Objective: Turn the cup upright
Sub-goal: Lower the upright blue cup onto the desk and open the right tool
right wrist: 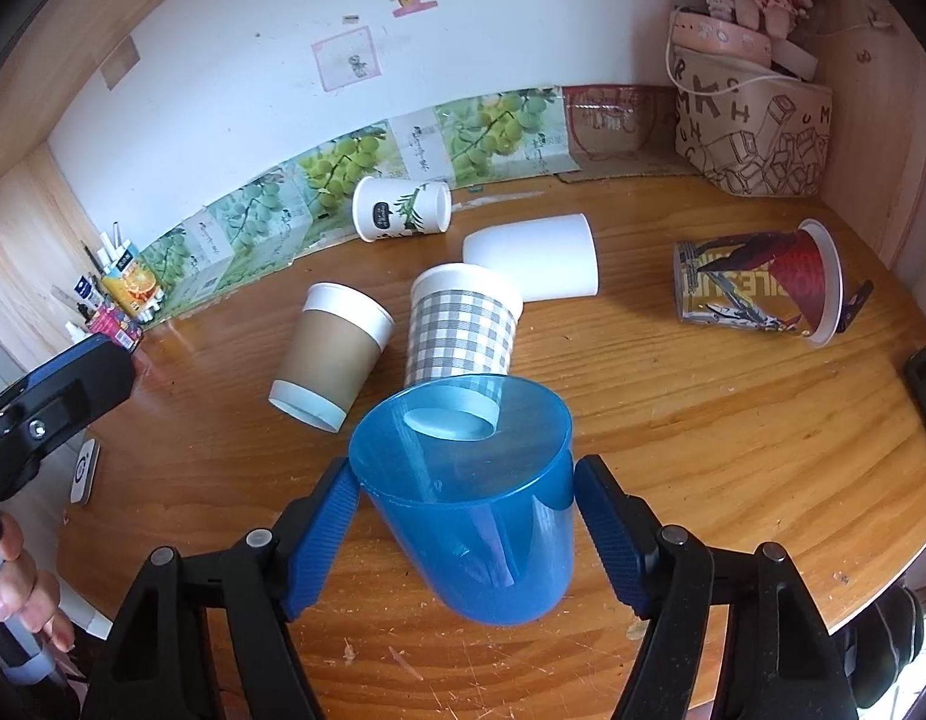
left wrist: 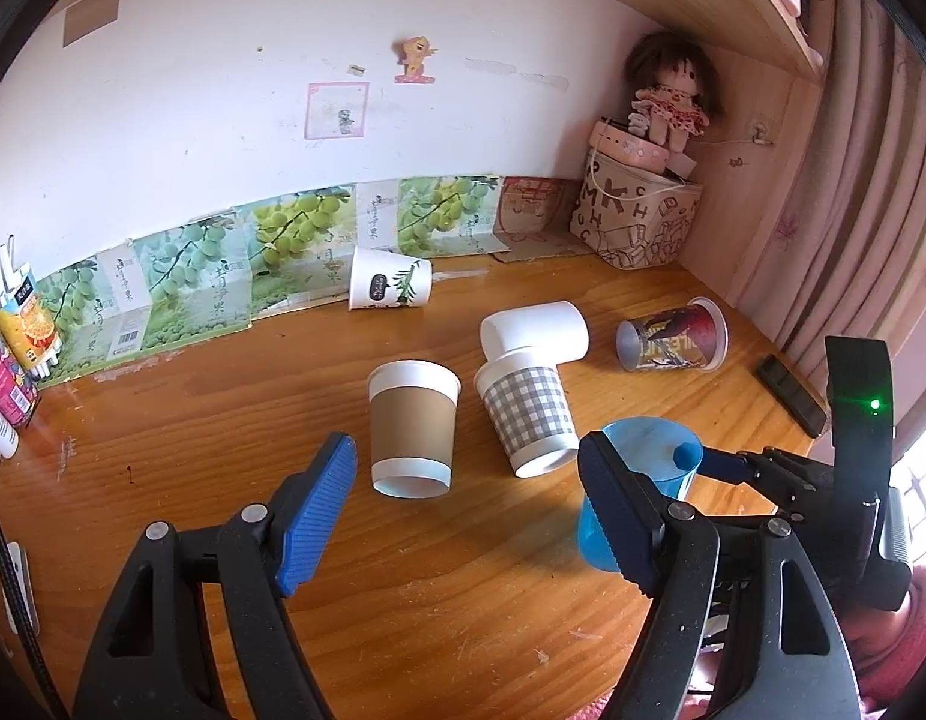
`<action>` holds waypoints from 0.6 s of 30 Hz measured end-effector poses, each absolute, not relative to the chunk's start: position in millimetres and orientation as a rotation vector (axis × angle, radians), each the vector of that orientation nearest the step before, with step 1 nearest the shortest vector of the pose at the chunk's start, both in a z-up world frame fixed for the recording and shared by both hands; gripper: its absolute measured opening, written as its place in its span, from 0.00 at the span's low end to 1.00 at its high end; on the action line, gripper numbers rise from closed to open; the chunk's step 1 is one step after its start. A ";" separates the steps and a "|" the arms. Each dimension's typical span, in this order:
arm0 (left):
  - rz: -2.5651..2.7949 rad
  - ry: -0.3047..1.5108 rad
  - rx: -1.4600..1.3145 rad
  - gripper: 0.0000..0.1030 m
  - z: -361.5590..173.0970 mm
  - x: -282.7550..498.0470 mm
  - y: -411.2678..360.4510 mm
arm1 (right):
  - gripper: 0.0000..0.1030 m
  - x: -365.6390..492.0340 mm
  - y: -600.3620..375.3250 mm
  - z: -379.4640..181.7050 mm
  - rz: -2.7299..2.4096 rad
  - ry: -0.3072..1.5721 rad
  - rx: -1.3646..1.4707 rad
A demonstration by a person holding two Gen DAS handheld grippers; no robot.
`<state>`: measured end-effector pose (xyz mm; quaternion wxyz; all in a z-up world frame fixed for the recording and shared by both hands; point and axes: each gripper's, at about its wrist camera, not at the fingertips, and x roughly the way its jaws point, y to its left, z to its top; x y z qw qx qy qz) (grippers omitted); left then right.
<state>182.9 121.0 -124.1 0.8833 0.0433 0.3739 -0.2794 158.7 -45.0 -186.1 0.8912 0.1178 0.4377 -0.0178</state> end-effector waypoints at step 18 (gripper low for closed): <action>-0.596 0.816 0.093 0.80 -129.9 181.8 115.6 | 0.74 139.8 -35.8 -177.7 -0.007 0.932 0.126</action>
